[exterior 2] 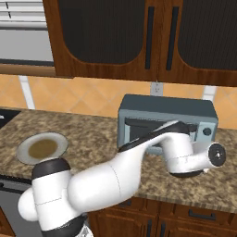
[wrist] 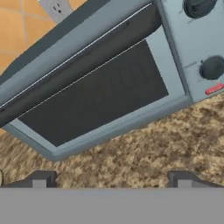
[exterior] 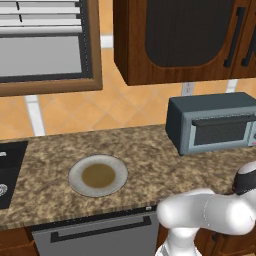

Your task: Pick up the kebab skewer and baguette bread, and place them inside the toaster oven. Close the toaster oven door and start by setting the timer.

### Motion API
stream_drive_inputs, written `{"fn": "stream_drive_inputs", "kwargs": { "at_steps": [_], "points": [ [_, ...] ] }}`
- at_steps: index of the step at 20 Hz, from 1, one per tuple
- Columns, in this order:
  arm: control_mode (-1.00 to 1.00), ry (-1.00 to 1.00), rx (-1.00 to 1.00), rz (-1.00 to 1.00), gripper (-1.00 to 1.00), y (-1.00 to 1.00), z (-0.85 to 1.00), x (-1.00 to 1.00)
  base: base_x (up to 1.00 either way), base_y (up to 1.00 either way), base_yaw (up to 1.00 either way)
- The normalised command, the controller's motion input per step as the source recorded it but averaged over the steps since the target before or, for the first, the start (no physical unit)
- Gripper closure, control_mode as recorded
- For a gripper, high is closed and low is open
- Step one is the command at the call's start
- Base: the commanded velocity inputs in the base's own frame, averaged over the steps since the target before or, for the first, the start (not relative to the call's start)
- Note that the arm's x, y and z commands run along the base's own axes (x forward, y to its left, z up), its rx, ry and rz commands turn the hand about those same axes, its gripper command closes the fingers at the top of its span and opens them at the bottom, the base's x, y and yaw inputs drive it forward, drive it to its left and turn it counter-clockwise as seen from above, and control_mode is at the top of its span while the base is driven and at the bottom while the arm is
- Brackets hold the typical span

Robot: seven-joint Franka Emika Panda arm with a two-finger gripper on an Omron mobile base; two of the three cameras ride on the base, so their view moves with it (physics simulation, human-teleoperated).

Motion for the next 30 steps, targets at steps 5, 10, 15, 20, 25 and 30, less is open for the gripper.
{"fn": "stream_drive_inputs", "kwargs": {
  "at_steps": [5,10,15,20,25,30],
  "points": [
    [-1.00,-0.08,0.15,-0.03,-1.00,-0.47,-0.14,0.18,0.00,0.00,0.00],
    [-1.00,-0.01,0.12,-0.06,-1.00,-0.54,0.00,0.19,0.00,0.00,0.00],
    [-1.00,0.00,0.02,-0.22,-1.00,-0.05,-0.09,0.31,0.00,0.00,0.00],
    [-1.00,0.00,0.04,-0.29,-1.00,-0.03,-0.21,0.38,0.00,0.00,0.00],
    [-1.00,0.00,0.13,-0.30,-1.00,0.00,-0.34,0.01,0.00,0.00,0.00],
    [-1.00,0.00,0.18,-0.15,-1.00,-0.01,-0.09,0.05,0.00,0.00,0.00]
  ]
}}
